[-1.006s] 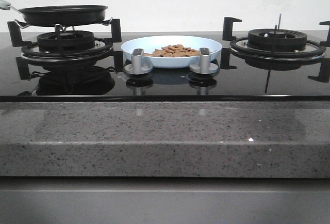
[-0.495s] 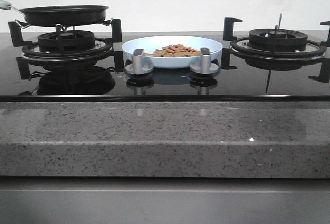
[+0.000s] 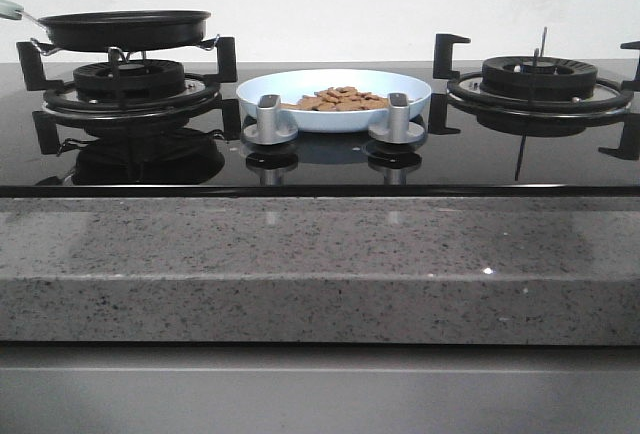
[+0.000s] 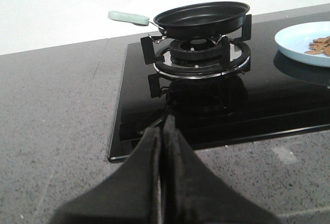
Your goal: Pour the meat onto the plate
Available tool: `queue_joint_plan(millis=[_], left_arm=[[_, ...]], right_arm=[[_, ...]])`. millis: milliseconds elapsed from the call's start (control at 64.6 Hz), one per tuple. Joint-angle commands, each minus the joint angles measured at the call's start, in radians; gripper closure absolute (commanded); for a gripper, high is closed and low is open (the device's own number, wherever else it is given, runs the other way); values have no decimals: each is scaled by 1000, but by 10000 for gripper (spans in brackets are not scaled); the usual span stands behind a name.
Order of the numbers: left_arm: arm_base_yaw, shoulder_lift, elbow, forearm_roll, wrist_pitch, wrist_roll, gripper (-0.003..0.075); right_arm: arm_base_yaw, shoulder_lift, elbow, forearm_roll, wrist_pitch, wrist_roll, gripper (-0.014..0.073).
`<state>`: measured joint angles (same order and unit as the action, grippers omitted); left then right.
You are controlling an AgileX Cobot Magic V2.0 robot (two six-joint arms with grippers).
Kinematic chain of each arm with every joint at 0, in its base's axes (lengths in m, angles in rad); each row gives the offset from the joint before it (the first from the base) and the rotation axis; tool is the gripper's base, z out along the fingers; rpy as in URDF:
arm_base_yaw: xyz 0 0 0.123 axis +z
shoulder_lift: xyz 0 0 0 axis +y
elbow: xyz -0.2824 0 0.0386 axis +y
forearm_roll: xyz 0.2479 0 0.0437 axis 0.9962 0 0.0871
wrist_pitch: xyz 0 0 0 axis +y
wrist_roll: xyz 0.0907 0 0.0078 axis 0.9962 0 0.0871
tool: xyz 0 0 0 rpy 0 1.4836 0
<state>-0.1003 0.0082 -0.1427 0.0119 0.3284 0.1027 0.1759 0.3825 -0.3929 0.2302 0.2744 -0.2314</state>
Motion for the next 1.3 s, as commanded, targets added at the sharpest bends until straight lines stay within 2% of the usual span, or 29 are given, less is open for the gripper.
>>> queue_joint_plan(millis=[0,124,309,356,1114,1284], left_arm=[[14,-32,18,-44,-103,-10,741],[63,-31,68,-79,-146,-10,741],[110,-31,153,-126,-288,-10,741],[115,-31,149,-126,-249,-10,741],[117,-29,151,-126,-249,-10,741],[117,-29,151,-126,-249,-10,741]], right_arm=[[-5,5,-24,-5,-77,-9,654],[-5,5,-24,-5,-72,-9,654],[-5,5,-24,-5,-72,-9,654],[-5,5,-24,-5,-72,-9,654],[-5,5,-24,-5,-72,-9,654],[-7,4,3,-8,-115,15,654]])
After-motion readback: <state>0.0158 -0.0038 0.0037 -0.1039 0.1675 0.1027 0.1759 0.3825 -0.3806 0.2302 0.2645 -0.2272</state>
